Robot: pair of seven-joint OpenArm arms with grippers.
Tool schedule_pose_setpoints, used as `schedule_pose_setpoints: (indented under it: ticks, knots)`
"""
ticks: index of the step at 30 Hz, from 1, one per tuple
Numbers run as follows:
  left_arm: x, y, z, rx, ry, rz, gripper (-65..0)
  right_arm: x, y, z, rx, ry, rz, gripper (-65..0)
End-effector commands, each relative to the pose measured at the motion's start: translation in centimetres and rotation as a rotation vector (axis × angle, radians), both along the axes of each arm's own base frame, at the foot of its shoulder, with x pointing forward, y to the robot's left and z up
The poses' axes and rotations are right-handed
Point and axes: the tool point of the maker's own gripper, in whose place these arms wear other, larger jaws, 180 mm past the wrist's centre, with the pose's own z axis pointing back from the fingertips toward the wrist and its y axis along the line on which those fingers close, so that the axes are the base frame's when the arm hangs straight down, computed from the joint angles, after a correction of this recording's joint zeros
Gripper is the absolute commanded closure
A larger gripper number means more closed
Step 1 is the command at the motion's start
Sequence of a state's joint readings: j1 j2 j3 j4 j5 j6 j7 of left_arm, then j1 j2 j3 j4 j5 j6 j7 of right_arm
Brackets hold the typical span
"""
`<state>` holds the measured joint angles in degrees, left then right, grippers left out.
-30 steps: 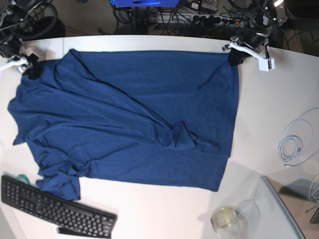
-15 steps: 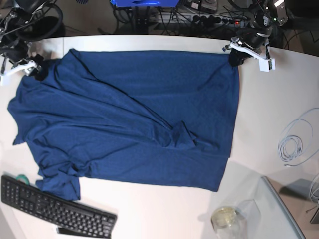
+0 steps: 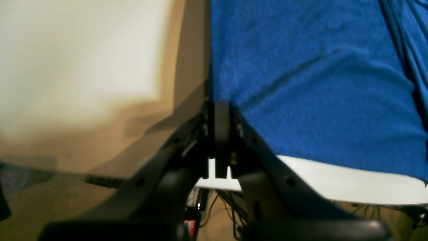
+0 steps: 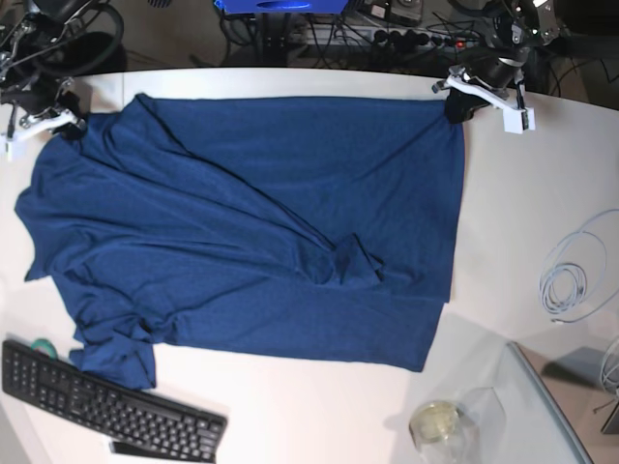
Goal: Layout the t-shirt on the table in an organized manner, then fold the t-shirt properly
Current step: 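Grasp the shirt corners with both grippers and pull them apart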
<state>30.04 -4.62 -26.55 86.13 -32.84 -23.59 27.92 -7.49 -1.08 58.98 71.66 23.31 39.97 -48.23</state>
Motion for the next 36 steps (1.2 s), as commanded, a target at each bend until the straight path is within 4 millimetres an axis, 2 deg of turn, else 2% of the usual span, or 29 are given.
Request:
schedule_pose_setpoints:
  ticks: [1,5,9,15,21,31,36]
  knots:
    - [0.4,0.3,1.2,0.013,-0.038,-0.006,0.0,0.0,-1.3,1.0,-0.042,-0.014,0.003,-0.2]
    - [0.0,0.2,2.1,0.027,-0.049,-0.022,0.0,-0.3,-2.0,2.4,-0.093,0.013,0.045,-0.2]
    - [-0.5,0.2,2.0,0.029,-0.039,-0.022,0.0,-0.6,-2.3,3.2,-0.116,0.046,0.076,-0.2]
    - [-0.9,2.9,2.5,0.07,-0.043,0.04,0.0,-1.3,-2.6,3.9,-0.141,0.075,0.099,-0.2]
    - [-2.0,3.0,2.6,0.078,-0.025,0.035,0.0,-1.9,-2.8,3.5,-0.161,0.115,0.111,-0.2]
    - [-2.0,2.6,2.6,0.071,-0.027,0.032,0.0,-2.8,-3.0,2.9,-0.186,0.172,0.127,-0.2]
    - [-1.2,2.1,3.7,0.081,-0.034,-0.006,0.0,-3.3,-2.7,2.8,-0.168,0.222,0.149,-0.2]
